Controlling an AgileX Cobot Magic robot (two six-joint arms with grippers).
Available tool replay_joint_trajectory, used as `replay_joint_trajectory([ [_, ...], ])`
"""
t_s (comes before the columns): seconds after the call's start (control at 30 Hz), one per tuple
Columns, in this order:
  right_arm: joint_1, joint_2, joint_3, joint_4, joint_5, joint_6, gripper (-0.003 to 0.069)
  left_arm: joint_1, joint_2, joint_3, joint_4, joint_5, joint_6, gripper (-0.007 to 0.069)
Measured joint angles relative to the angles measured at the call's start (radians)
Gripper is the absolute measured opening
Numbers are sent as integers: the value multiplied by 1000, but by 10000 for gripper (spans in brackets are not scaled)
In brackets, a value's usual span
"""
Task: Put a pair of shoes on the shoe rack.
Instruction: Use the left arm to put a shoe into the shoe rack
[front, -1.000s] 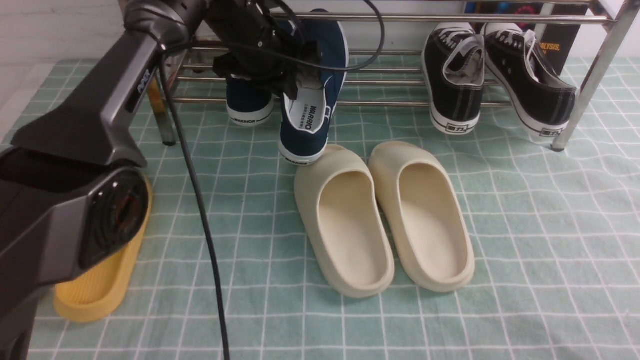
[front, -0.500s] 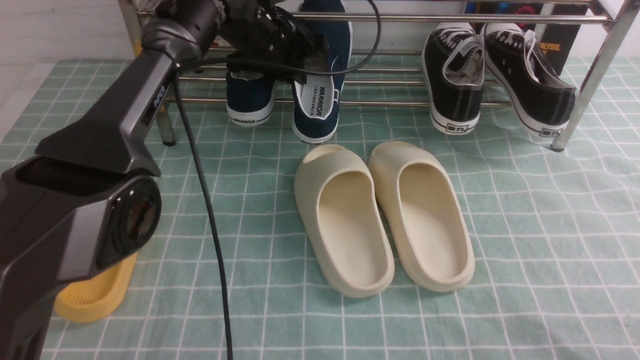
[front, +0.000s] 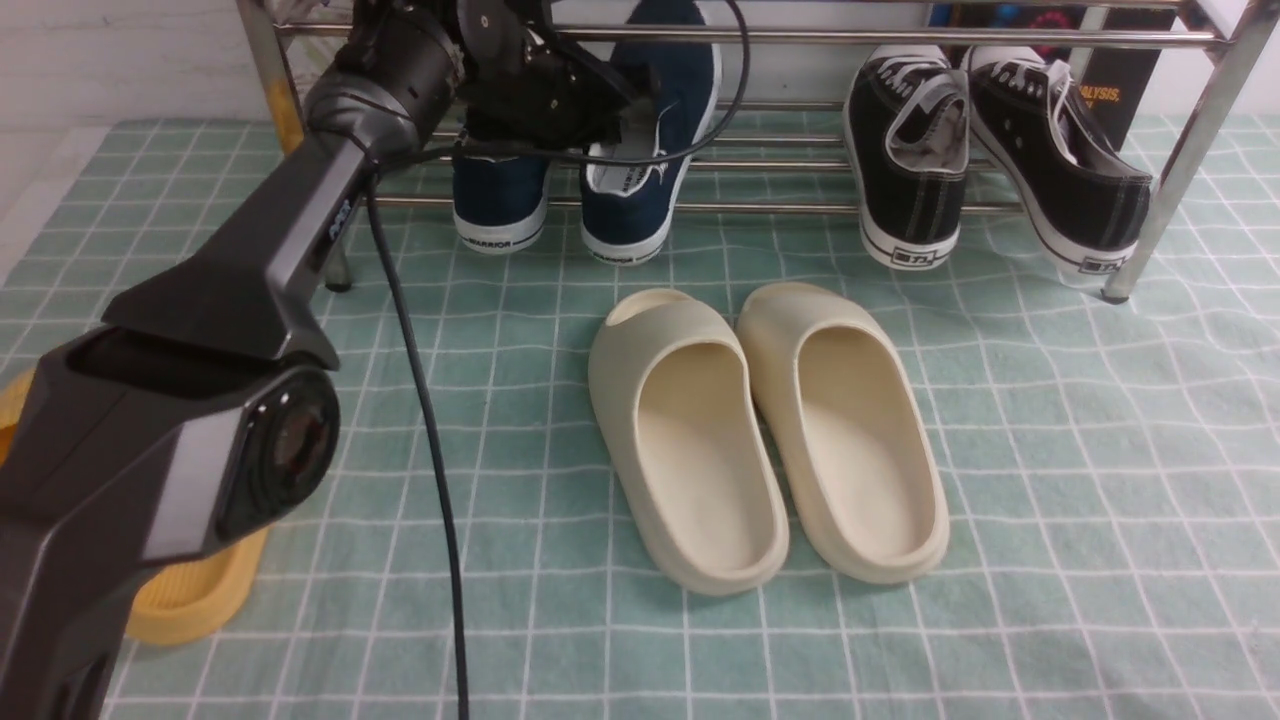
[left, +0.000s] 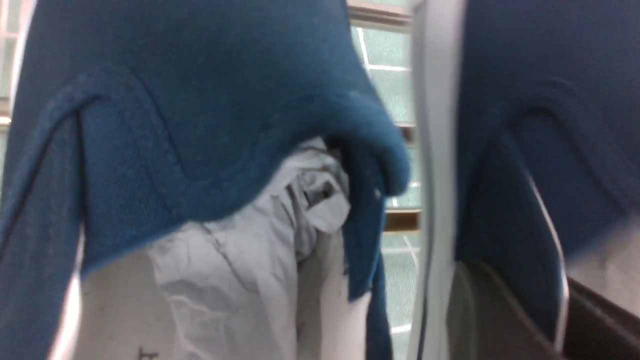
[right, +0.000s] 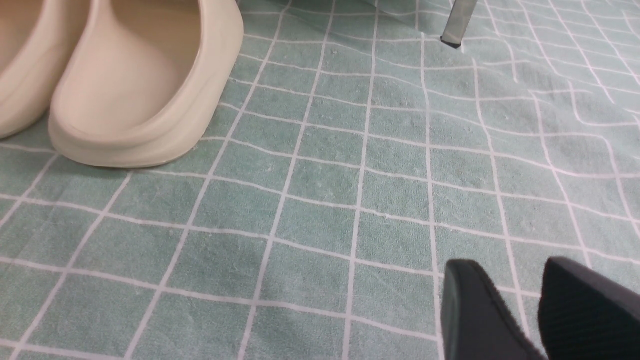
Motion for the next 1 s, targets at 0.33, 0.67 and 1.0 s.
replay_joint_trajectory([
  [0.33, 0, 0, 0, 0, 0, 0, 239, -1, -48, -1, -14, 92, -35, 394],
  [0.67, 0, 0, 0, 0, 0, 0, 239, -1, -184, -17, 27, 445, -28, 135],
  [1.0, 0, 0, 0, 0, 0, 0, 239, -1, -433, 200, 63, 457, -19, -13],
])
